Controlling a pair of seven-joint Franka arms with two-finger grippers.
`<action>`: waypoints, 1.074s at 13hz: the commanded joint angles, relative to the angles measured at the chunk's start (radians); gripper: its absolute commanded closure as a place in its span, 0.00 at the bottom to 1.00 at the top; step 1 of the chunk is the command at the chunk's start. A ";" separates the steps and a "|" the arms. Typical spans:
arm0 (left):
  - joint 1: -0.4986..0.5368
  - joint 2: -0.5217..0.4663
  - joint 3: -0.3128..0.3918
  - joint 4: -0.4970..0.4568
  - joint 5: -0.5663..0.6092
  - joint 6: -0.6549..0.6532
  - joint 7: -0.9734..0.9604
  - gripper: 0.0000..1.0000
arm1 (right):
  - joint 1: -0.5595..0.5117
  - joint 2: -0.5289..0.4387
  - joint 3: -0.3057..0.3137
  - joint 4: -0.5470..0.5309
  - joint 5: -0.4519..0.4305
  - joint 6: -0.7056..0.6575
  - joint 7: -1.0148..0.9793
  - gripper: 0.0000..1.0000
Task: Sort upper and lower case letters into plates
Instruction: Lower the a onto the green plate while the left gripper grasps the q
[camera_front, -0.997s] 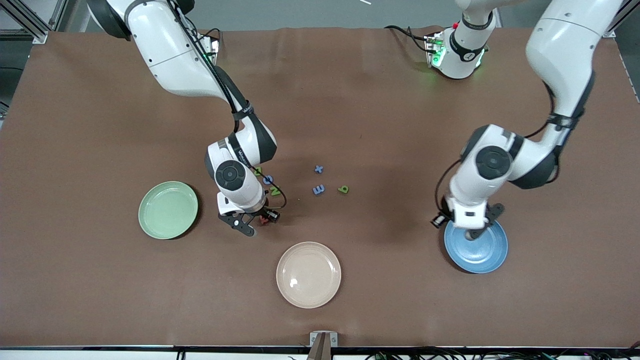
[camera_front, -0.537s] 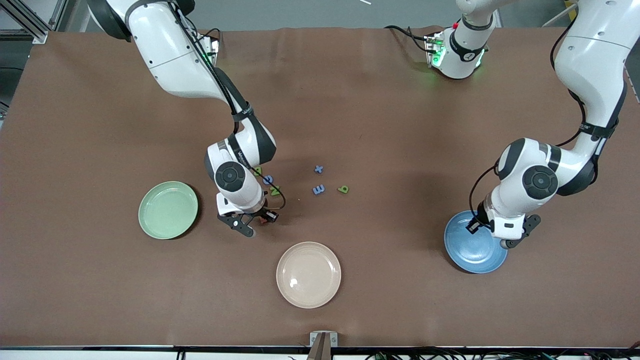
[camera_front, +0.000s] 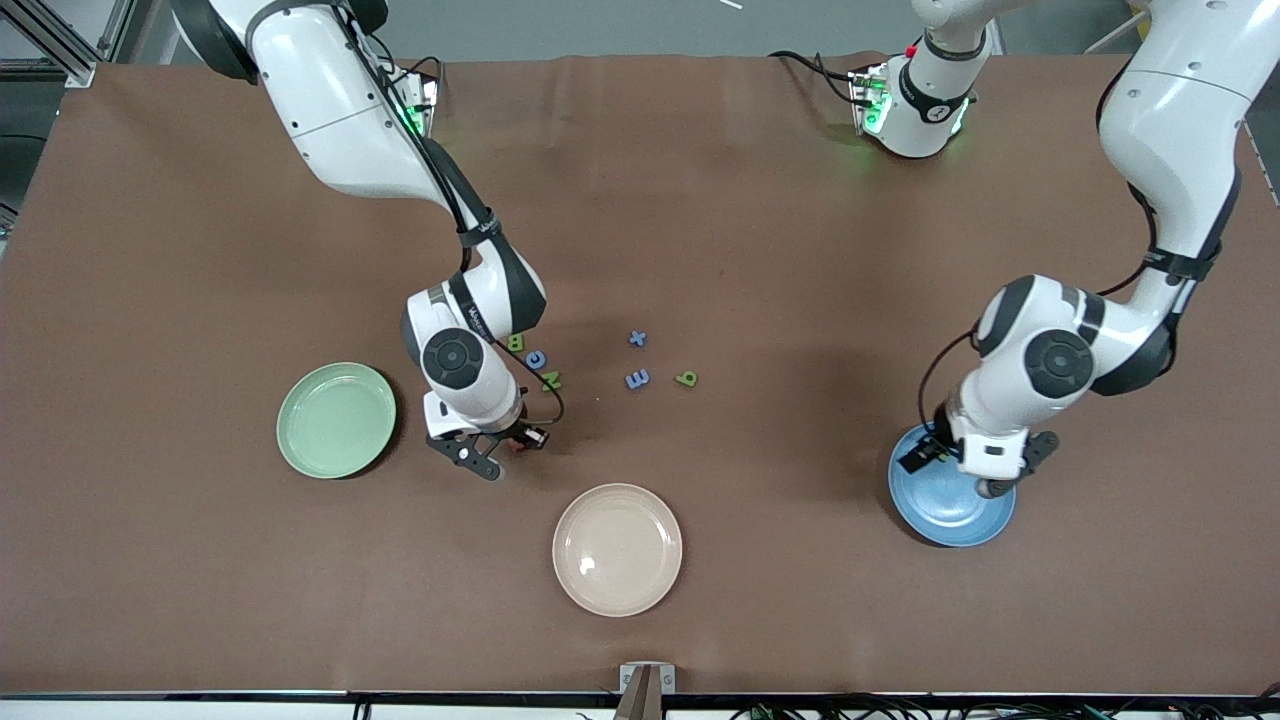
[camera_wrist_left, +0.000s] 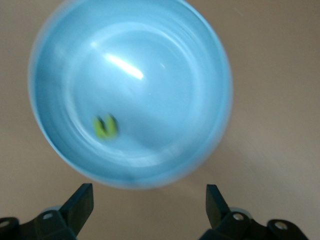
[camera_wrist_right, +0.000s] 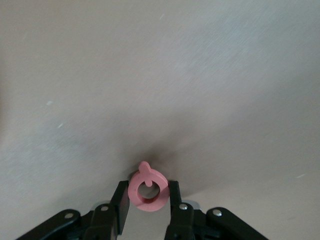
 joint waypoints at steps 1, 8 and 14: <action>-0.030 -0.016 -0.088 -0.005 0.002 -0.037 -0.132 0.00 | -0.107 -0.105 0.014 -0.026 -0.009 -0.133 -0.171 1.00; -0.348 0.095 -0.069 0.059 0.005 -0.027 -0.569 0.15 | -0.346 -0.329 0.017 -0.435 -0.005 0.028 -0.609 1.00; -0.549 0.202 0.031 0.192 0.007 -0.024 -0.853 0.33 | -0.408 -0.340 0.020 -0.589 0.004 0.115 -0.675 0.99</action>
